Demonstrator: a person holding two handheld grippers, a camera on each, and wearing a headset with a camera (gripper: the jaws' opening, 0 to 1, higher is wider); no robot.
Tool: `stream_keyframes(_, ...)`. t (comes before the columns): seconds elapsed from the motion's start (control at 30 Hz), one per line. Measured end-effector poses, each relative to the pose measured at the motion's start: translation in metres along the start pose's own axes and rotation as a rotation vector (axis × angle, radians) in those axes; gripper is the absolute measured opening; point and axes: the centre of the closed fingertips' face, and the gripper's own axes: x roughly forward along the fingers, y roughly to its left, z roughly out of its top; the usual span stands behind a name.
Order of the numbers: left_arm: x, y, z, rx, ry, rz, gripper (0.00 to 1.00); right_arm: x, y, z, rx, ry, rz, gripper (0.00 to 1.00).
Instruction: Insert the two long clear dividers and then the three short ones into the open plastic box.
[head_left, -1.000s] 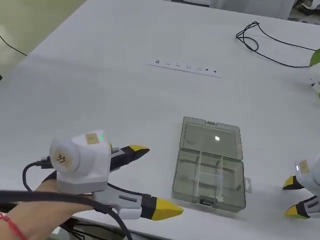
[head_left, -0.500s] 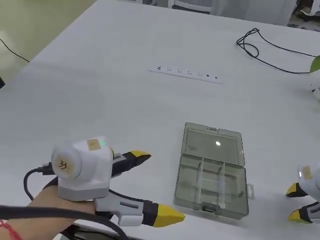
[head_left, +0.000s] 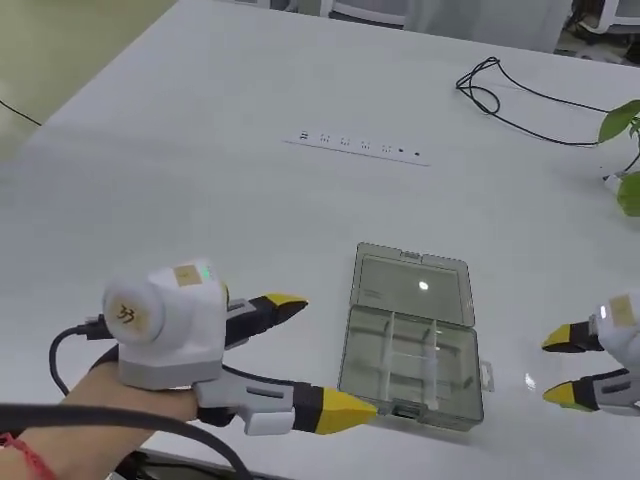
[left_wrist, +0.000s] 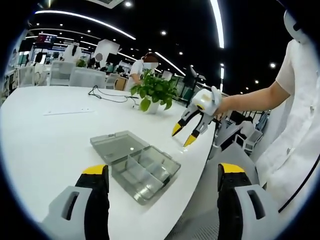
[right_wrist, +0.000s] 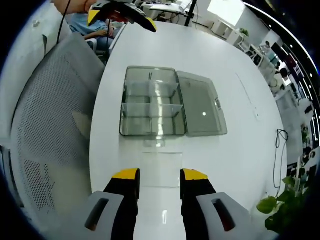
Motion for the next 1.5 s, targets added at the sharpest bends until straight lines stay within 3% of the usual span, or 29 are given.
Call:
stream_keyframes(0.17, 0.01, -0.011, 0.003, -0.015, 0.001, -0.029, 0.88, -0.015, 0.009, 0.039, -0.016, -0.048, -0.01, 0.33)
stream_keyframes(0.3, 0.018, -0.019, 0.008, -0.062, -0.019, -0.048, 0.82, -0.023, 0.017, 0.07, -0.049, -0.076, -0.028, 0.33)
stream_keyframes(0.43, 0.025, -0.026, 0.015, -0.144, -0.05, -0.073, 0.72, -0.029, 0.023, 0.094, -0.079, -0.095, -0.044, 0.33)
stream_keyframes(0.57, 0.031, -0.034, 0.023, -0.251, -0.081, -0.11, 0.56, -0.034, 0.031, 0.119, -0.095, -0.127, -0.057, 0.33)
stream_keyframes(0.63, 0.034, -0.034, 0.025, -0.276, -0.098, -0.108, 0.51, -0.035, 0.036, 0.13, -0.107, -0.139, -0.059, 0.33)
stream_keyframes(0.77, 0.041, -0.039, 0.021, -0.328, -0.08, -0.126, 0.46, -0.038, 0.044, 0.147, -0.141, -0.155, -0.075, 0.33)
stream_keyframes(1.0, 0.048, -0.046, 0.019, -0.446, -0.089, -0.155, 0.3, -0.039, 0.054, 0.161, -0.198, -0.157, -0.089, 0.32)
stream_keyframes(1.1, 0.05, -0.045, 0.016, -0.456, -0.085, -0.146, 0.26, -0.039, 0.056, 0.164, -0.214, -0.154, -0.09, 0.32)
stream_keyframes(1.2, 0.05, -0.048, 0.015, -0.481, -0.08, -0.161, 0.14, -0.039, 0.057, 0.165, -0.232, -0.147, -0.096, 0.32)
stream_keyframes(1.5, 0.052, -0.05, 0.012, -0.517, -0.07, -0.176, 0.08, -0.037, 0.056, 0.164, -0.274, -0.117, -0.109, 0.33)
